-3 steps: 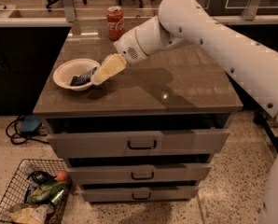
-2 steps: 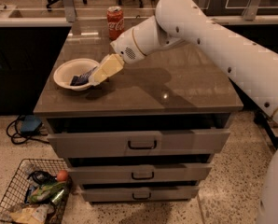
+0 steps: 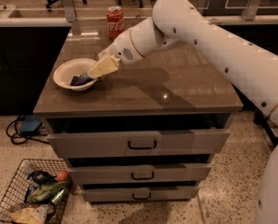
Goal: Pick rxbar blueberry from paper bowl and place on counter
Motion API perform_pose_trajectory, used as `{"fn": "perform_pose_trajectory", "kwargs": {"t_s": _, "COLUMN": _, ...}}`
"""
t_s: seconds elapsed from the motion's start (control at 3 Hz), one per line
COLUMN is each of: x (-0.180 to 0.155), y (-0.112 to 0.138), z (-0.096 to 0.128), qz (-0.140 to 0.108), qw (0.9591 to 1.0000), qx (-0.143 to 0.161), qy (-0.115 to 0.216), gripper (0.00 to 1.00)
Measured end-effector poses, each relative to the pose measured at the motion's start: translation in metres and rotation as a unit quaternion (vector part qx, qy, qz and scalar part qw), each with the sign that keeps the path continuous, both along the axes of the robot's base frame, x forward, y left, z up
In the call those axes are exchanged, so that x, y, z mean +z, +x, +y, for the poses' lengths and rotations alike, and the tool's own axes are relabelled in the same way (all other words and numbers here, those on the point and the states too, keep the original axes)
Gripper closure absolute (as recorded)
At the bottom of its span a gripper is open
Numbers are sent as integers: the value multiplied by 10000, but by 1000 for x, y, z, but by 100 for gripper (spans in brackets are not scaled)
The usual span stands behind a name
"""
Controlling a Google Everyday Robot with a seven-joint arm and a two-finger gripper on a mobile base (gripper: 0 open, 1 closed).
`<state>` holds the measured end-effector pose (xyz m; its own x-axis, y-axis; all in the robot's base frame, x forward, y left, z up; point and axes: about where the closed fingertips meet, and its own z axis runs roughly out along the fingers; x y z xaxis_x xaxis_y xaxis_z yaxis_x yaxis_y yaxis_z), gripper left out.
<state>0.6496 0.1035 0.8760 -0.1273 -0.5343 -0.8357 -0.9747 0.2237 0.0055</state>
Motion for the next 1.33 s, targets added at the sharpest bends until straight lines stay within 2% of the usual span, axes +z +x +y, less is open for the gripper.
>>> {"fn": "perform_pose_trajectory", "kwargs": {"t_s": 0.33, "x": -1, "y": -1, "z": 2, "qz": 10, "qw": 10000, "qx": 19, "qy": -1, "gripper": 44}}
{"fn": "perform_pose_trajectory", "kwargs": {"t_s": 0.67, "x": -2, "y": -1, "z": 5, "qz": 21, "qw": 10000, "qx": 40, "qy": -2, "gripper": 20}}
{"fn": "perform_pose_trajectory", "kwargs": {"t_s": 1.0, "x": -4, "y": -2, "z": 7, "qz": 34, "qw": 10000, "qx": 66, "qy": -3, "gripper": 0}}
{"fn": "perform_pose_trajectory", "kwargs": {"t_s": 1.33, "x": -5, "y": -2, "z": 8, "qz": 41, "qw": 10000, "qx": 81, "qy": -6, "gripper": 0}}
